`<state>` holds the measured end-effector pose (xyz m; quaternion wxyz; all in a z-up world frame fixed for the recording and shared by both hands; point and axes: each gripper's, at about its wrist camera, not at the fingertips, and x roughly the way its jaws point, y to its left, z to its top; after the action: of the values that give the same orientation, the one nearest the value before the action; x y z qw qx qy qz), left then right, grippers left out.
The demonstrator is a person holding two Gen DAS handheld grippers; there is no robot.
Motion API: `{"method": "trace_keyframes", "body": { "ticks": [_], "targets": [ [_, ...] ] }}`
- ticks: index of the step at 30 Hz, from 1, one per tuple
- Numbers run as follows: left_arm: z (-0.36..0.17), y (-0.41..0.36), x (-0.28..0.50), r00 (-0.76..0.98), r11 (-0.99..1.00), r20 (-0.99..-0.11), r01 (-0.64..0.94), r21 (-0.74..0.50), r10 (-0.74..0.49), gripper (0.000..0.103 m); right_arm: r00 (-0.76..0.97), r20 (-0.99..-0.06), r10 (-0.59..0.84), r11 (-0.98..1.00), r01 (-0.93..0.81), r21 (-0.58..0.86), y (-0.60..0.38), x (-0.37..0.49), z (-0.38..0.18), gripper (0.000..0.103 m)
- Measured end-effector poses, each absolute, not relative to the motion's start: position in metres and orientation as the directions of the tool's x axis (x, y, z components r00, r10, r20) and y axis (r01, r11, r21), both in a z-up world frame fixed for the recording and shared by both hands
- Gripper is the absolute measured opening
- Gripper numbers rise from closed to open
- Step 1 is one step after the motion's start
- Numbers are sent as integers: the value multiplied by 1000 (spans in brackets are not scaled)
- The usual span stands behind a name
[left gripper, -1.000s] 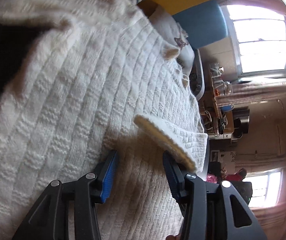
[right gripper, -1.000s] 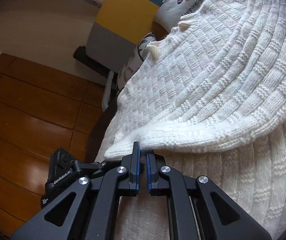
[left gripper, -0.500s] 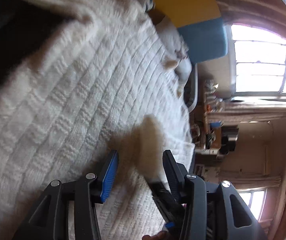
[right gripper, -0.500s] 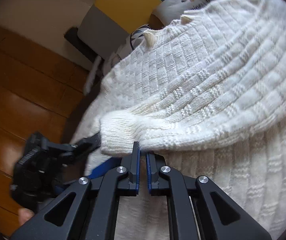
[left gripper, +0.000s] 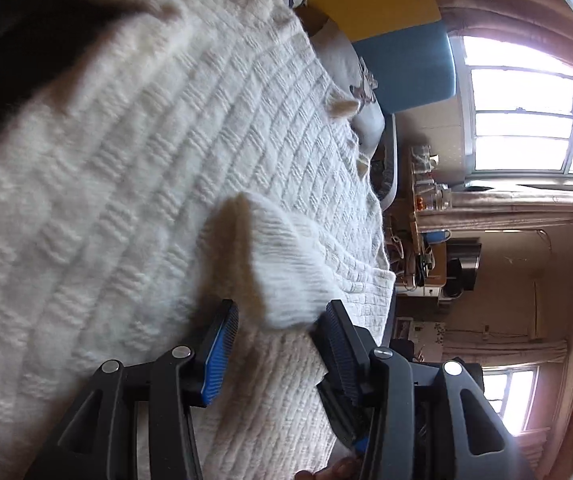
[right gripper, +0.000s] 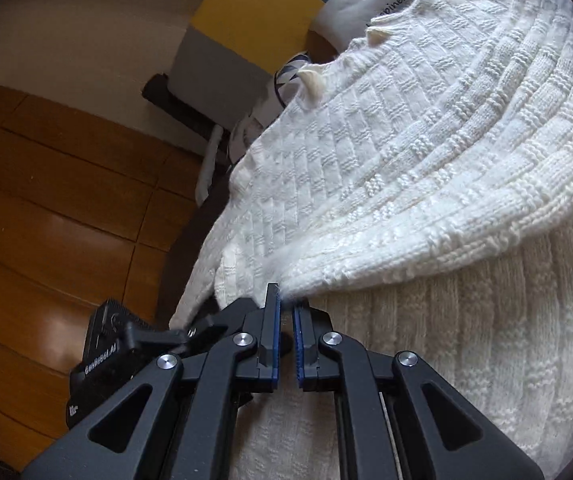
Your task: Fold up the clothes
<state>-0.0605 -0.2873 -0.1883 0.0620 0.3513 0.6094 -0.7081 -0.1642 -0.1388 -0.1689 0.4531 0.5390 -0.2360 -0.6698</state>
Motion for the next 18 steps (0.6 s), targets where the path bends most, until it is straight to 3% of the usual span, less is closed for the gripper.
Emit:
{"method": "trace_keyframes", "body": {
  "ticks": [2,5,6,7,8,12,16,18],
  "targets": [
    [-185,-285,-67,-738,-278,-591,522,-806,326,44,-15,-535,-845,-502,366,783,-142,-163,-172,6],
    [-168,-283,-82,-701,-431,-670,540,-723,245,22,-18,-563,-826,-527,378,761,-137,-163,-174,10],
    [-160,-281,-88,-690,-497,-691,533,-685,213,10,-21,-563,-826,-527,380,760,-134,-164,-174,11],
    [-152,-278,-93,-679,-558,-712,527,-641,176,6,-27,-560,-828,-527,377,761,-130,-165,-173,17],
    [-145,-275,-97,-678,-597,-718,513,-617,159,7,-40,-569,-821,-540,379,752,-125,-166,-171,28],
    [-124,-271,-107,-695,-669,-706,462,-582,134,6,-145,-593,-792,-597,390,701,-77,-173,-156,51],
    [-109,-273,-111,-712,-708,-689,417,-569,134,6,-336,-681,-651,-753,395,526,-14,-179,-144,52],
    [-98,-274,-110,-723,-729,-679,396,-558,127,6,-406,-726,-555,-824,389,412,9,-183,-141,45]
  ]
}}
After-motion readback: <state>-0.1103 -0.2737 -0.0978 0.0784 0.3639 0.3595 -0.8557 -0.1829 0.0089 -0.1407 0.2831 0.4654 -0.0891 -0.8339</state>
